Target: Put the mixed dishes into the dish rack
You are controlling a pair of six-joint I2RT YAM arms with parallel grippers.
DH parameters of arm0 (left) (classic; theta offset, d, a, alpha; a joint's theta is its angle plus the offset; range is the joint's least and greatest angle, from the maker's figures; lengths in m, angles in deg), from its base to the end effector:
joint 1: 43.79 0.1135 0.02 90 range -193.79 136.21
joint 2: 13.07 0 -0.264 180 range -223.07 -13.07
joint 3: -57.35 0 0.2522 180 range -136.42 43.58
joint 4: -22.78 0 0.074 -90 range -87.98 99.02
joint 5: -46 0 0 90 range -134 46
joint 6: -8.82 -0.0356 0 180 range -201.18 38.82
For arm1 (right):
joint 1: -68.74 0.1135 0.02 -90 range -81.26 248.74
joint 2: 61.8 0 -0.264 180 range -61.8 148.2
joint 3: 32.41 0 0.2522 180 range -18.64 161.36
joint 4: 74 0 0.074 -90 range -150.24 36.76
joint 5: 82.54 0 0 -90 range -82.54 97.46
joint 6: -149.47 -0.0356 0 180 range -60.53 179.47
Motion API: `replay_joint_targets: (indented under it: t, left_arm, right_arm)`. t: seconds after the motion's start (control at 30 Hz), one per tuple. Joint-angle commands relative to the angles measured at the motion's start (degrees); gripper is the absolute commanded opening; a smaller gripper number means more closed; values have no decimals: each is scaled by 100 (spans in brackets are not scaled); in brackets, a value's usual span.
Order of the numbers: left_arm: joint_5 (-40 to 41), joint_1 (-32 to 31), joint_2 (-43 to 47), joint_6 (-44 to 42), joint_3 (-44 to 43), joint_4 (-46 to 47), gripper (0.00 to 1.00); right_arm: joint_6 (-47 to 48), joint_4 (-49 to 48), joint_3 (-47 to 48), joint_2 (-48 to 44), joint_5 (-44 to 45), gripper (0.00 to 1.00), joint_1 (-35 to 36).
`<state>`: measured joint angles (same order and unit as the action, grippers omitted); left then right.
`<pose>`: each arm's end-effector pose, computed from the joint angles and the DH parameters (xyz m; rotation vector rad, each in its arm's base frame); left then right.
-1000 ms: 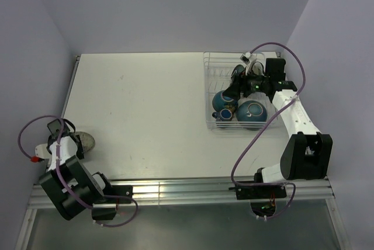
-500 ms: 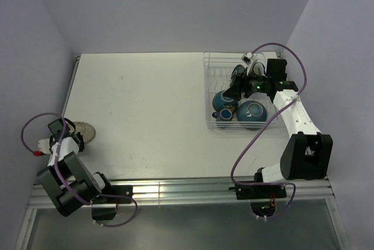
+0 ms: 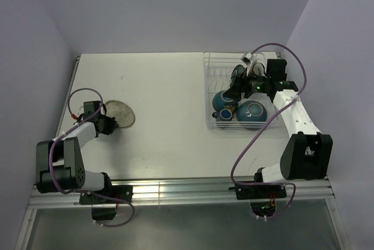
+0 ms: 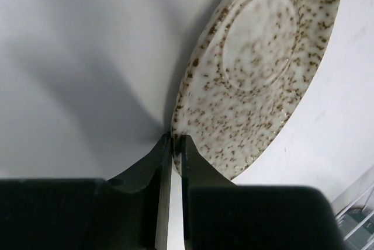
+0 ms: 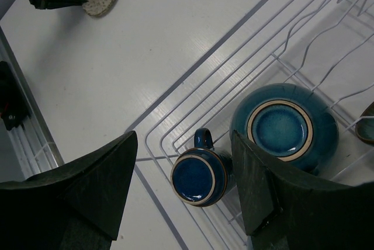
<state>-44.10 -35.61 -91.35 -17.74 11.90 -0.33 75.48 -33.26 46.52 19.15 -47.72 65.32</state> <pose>0.2372 0.0340 0.1445 -1.5155 2.1017 -0.3701 0.3010 0.0113 0.3013 -0.6850 1.9706 0.8975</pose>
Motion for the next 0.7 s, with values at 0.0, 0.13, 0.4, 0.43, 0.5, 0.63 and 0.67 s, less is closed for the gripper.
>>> replay_joint_targets:
  t: [0.0, 0.13, 0.4, 0.43, 0.5, 0.63, 0.67]
  left_arm:
    - [-192, -492, -485, -490, -118, -200, 0]
    - [-114, -1257, -960, -771, -417, -234, 0]
    - [-25, -1487, -1190, -1062, -699, -524, 13]
    - [184, -1487, -1198, -1088, -743, -568, 15]
    - [203, -1487, -1224, -1185, -892, -699, 21]
    - [317, -1460, -1330, -1562, -1296, -919, 37]
    - [439, -1451, -1356, -1702, -1488, -972, 42]
  right_arm:
    - [87, 35, 40, -26, -107, 73, -45]
    - [113, 44, 31, -9, -107, 73, -45]
    - [139, 62, 22, -9, -107, 73, -45]
    - [139, 70, 22, -9, -107, 73, -45]
    - [148, 70, 22, 0, -107, 73, -53]
    - [183, 123, 40, 18, -134, 73, -53]
    - [183, 132, 40, 18, -142, 73, -53]
